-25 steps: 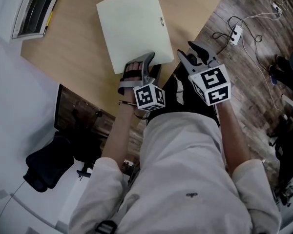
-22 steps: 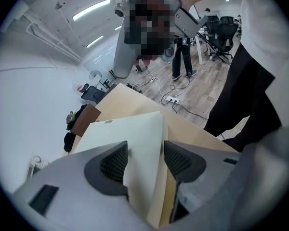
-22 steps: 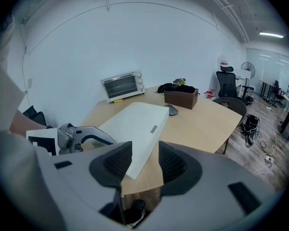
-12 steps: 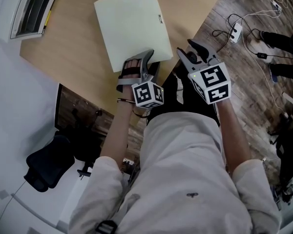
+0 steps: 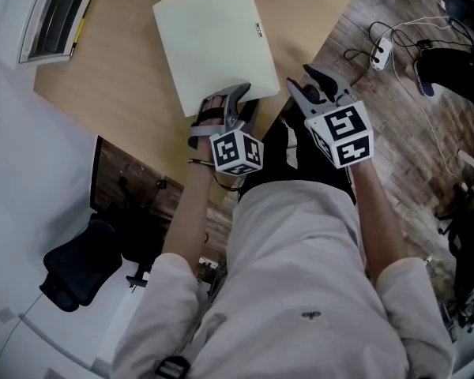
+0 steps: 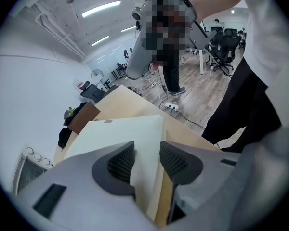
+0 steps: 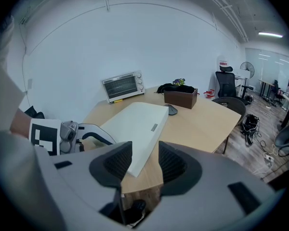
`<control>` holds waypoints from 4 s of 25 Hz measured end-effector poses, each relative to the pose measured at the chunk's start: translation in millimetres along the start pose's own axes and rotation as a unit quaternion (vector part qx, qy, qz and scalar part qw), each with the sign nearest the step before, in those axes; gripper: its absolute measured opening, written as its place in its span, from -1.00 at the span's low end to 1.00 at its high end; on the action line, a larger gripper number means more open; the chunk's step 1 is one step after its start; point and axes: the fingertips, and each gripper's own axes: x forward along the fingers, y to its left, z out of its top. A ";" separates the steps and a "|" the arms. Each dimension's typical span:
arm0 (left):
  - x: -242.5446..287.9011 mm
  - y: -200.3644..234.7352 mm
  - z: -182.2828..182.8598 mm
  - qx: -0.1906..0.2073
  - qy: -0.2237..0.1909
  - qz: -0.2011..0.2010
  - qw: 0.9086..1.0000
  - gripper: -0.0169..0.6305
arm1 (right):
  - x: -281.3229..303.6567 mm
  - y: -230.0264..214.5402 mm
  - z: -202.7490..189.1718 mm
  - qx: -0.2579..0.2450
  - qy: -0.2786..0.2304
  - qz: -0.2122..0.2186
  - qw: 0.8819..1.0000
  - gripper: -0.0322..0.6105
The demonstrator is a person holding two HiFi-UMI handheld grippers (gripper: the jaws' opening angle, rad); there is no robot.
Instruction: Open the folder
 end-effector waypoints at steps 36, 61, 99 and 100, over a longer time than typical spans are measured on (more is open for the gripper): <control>-23.9 10.6 15.8 -0.146 -0.097 0.002 0.984 -0.76 | 40.2 9.5 -55.9 -0.002 0.079 0.008 0.997 -0.41; -38.6 22.4 18.2 -0.162 -0.107 0.010 0.981 -0.82 | 55.6 13.4 -67.6 -0.055 0.115 0.036 0.991 -0.41; -124.5 88.0 -30.7 -0.218 -0.094 0.262 0.935 -0.82 | 60.0 14.4 -69.2 -0.079 0.153 0.038 0.984 -0.47; -126.8 89.7 -33.1 -0.222 -0.092 0.268 0.933 -0.82 | 60.0 14.5 -69.1 -0.079 0.155 0.038 0.984 -0.47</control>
